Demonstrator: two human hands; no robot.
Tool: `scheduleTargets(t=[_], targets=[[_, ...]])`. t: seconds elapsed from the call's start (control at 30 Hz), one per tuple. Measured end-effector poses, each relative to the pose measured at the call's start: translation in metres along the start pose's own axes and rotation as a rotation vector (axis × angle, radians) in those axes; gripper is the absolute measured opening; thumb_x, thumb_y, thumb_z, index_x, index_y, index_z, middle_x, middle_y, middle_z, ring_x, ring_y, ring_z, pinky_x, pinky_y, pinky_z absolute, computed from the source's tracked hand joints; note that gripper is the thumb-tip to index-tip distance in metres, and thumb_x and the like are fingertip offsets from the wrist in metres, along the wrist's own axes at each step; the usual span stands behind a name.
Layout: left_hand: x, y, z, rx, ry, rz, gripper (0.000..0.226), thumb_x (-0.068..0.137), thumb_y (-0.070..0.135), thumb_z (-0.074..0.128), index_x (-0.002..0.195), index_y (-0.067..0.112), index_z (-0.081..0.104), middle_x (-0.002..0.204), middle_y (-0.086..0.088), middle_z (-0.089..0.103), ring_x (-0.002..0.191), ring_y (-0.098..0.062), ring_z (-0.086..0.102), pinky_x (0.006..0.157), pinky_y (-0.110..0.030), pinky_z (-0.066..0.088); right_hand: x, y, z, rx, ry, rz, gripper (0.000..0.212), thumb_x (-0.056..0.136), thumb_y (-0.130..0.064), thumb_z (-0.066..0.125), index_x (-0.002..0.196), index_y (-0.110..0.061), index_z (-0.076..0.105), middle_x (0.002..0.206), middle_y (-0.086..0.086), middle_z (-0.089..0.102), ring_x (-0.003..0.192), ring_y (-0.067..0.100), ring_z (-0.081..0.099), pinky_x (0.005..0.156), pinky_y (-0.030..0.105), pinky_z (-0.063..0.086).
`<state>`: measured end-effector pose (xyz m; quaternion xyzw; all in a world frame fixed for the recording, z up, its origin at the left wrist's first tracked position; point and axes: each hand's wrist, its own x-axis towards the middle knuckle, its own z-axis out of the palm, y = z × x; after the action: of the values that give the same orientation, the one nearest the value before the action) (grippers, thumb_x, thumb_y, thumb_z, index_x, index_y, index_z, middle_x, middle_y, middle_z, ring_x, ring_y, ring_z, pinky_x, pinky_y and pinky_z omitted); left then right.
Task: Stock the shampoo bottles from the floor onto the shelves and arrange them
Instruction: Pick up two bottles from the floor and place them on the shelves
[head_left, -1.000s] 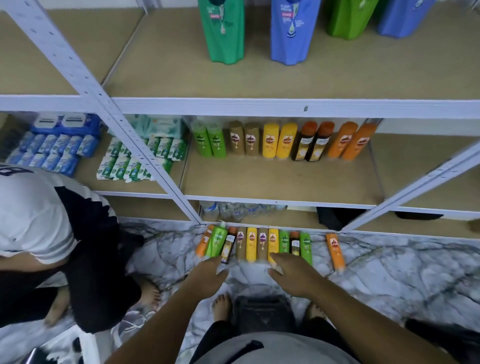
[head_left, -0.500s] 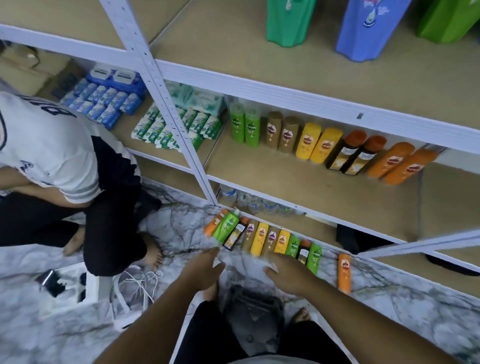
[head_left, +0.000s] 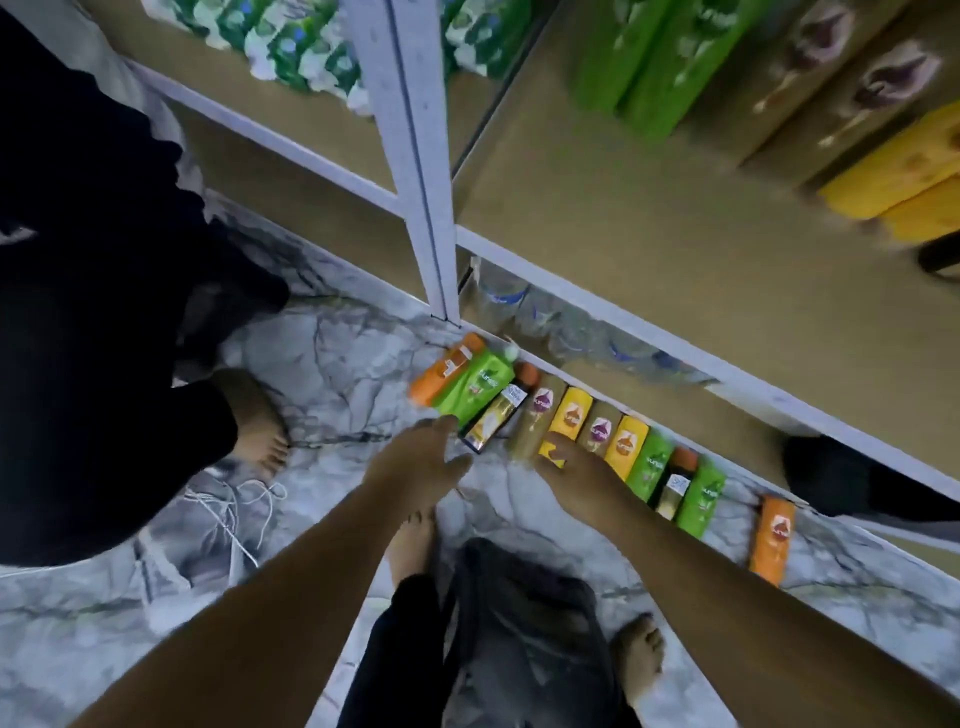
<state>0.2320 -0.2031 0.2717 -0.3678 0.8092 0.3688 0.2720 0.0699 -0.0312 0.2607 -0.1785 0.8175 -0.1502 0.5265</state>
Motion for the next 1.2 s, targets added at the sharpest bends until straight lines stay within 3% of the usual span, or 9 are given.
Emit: scheduleTargets(t=[0.13, 0.27, 0.4, 0.57, 0.73, 0.83, 1.03, 1.1, 1.2], targets=[[0.116, -0.059, 0.054, 0.023, -0.022, -0.022, 0.077, 0.093, 0.050, 0.062, 0.156, 0.017, 0.031, 0.152, -0.014, 0.043, 0.136, -0.033, 0.047, 0.108, -0.042, 0.043, 0.123, 0.025, 0.038, 0.134, 0.052, 0.032, 0.041, 0.098, -0.042, 0.056, 0.138, -0.033, 0.051, 0.133, 0.004, 0.061, 0.080, 0.019, 0.061, 0.066, 0.031, 0.050], [0.208, -0.108, 0.104, -0.015, 0.021, 0.012, 0.092, 0.085, 0.055, 0.070, 0.157, 0.019, 0.026, 0.149, -0.015, 0.044, 0.134, -0.035, 0.047, 0.104, -0.049, 0.046, 0.236, 0.044, 0.064, 0.134, 0.116, -0.101, 0.056, 0.085, -0.057, 0.063, 0.136, -0.036, 0.052, 0.115, -0.007, 0.067, 0.101, 0.016, 0.066, 0.086, 0.041, 0.055], [0.262, -0.126, 0.132, -0.084, 0.086, 0.075, 0.102, 0.074, 0.059, 0.075, 0.156, 0.027, 0.023, 0.146, -0.012, 0.047, 0.132, -0.034, 0.048, 0.099, -0.051, 0.049, 0.308, 0.050, 0.080, 0.198, 0.186, -0.152, 0.054, 0.077, -0.052, 0.075, 0.119, -0.020, 0.064, 0.096, -0.012, 0.071, 0.086, -0.008, 0.064, 0.073, 0.015, 0.049], [0.296, -0.133, 0.150, -0.008, 0.207, 0.117, 0.102, 0.065, 0.064, 0.076, 0.148, 0.020, 0.038, 0.136, -0.013, 0.052, 0.125, -0.038, 0.048, 0.096, -0.050, 0.049, 0.360, 0.048, 0.091, 0.309, 0.239, -0.079, 0.124, 0.032, -0.083, 0.080, 0.138, -0.024, 0.051, 0.124, -0.004, 0.067, 0.111, 0.015, 0.065, 0.095, 0.041, 0.056], [0.298, -0.132, 0.149, 0.030, 0.239, 0.109, 0.096, 0.069, 0.056, 0.082, 0.145, 0.015, 0.041, 0.134, -0.016, 0.048, 0.124, -0.038, 0.044, 0.094, -0.051, 0.049, 0.345, 0.034, 0.088, 0.384, 0.229, -0.049, 0.089, 0.039, -0.061, 0.087, 0.115, -0.020, 0.064, 0.106, -0.004, 0.073, 0.097, 0.013, 0.071, 0.091, 0.041, 0.058], [0.287, -0.135, 0.147, -0.005, 0.221, 0.144, 0.093, 0.065, 0.052, 0.084, 0.138, 0.011, 0.044, 0.128, -0.018, 0.048, 0.117, -0.040, 0.048, 0.090, -0.054, 0.051, 0.317, 0.027, 0.093, 0.399, 0.192, -0.110, 0.075, 0.055, -0.039, 0.095, 0.119, -0.020, 0.062, 0.108, -0.007, 0.072, 0.099, 0.009, 0.069, 0.090, 0.039, 0.058], [0.216, -0.131, 0.128, -0.214, 0.099, 0.159, 0.082, 0.061, 0.044, 0.092, 0.121, 0.017, 0.043, 0.113, -0.008, 0.055, 0.097, -0.027, 0.060, 0.072, -0.039, 0.050, 0.225, 0.007, 0.094, 0.347, 0.167, -0.282, 0.077, 0.054, -0.037, 0.093, 0.122, -0.028, 0.057, 0.115, -0.012, 0.069, 0.110, 0.006, 0.065, 0.097, 0.040, 0.054], [0.182, -0.121, 0.115, -0.273, 0.069, 0.176, 0.077, 0.065, 0.046, 0.091, 0.116, 0.025, 0.036, 0.100, 0.002, 0.062, 0.081, -0.017, 0.064, 0.061, -0.033, 0.046, 0.189, 0.001, 0.084, 0.354, 0.163, -0.336, 0.072, 0.059, -0.024, 0.094, 0.120, -0.032, 0.057, 0.114, -0.021, 0.067, 0.111, -0.003, 0.062, 0.099, 0.032, 0.051], [0.132, -0.098, 0.090, -0.298, 0.045, 0.230, 0.078, 0.069, 0.046, 0.088, 0.125, 0.032, 0.036, 0.099, 0.012, 0.064, 0.084, -0.008, 0.065, 0.066, -0.030, 0.049, 0.127, -0.010, 0.067, 0.356, 0.190, -0.381, 0.072, 0.063, -0.014, 0.094, 0.112, -0.048, 0.054, 0.111, -0.033, 0.062, 0.109, -0.011, 0.057, 0.096, 0.023, 0.048]])
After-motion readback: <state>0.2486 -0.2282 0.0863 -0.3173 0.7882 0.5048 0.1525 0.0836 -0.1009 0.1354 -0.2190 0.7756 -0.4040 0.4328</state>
